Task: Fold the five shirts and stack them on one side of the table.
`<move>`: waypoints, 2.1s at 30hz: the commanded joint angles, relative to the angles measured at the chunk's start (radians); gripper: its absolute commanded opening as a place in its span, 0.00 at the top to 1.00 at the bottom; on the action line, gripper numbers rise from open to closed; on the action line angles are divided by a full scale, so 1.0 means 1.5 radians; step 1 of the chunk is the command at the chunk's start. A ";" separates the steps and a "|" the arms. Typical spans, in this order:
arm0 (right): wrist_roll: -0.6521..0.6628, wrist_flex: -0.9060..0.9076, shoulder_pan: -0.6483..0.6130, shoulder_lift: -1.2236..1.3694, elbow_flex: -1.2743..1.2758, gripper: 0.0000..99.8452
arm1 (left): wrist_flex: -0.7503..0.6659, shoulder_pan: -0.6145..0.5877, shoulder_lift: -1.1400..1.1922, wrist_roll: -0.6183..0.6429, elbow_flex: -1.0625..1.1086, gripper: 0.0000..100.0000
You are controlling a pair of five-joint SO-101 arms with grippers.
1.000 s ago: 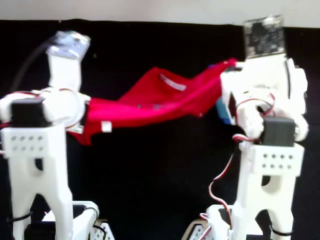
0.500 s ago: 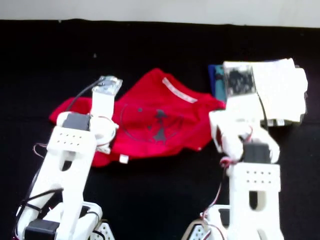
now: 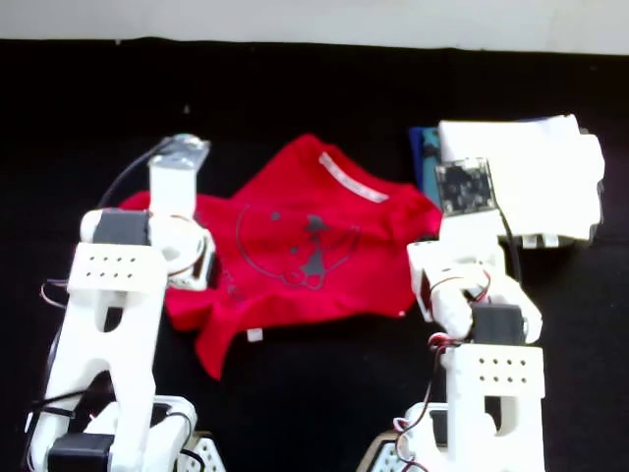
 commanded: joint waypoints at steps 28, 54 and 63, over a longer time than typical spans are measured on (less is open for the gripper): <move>0.003 -0.057 0.039 -0.013 0.044 0.99 | 0.054 -0.101 0.810 -0.049 -0.831 0.81; -0.030 -0.116 0.026 -0.012 0.073 0.99 | 0.219 -0.065 0.347 -0.029 -0.396 0.81; -0.029 -0.113 0.026 -0.012 0.076 0.99 | 0.053 -0.059 0.276 -0.026 -0.136 0.81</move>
